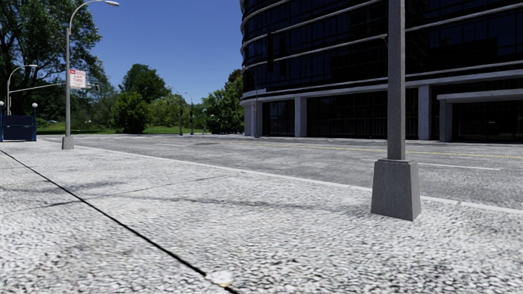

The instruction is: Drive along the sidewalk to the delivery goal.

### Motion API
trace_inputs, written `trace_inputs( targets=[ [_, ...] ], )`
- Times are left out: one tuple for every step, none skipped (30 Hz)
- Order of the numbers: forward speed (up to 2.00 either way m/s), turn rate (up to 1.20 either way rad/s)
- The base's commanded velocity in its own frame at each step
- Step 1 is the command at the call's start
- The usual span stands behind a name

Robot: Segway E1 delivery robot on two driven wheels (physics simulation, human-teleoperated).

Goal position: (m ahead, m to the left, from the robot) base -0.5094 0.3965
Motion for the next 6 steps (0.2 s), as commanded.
trace_inputs(
  targets=[
    [0.0,0.0],
    [0.0,0.0],
    [0.0,0.0],
    [0.0,0.0],
    [0.0,0.0],
    [0.0,0.0]
  ],
)
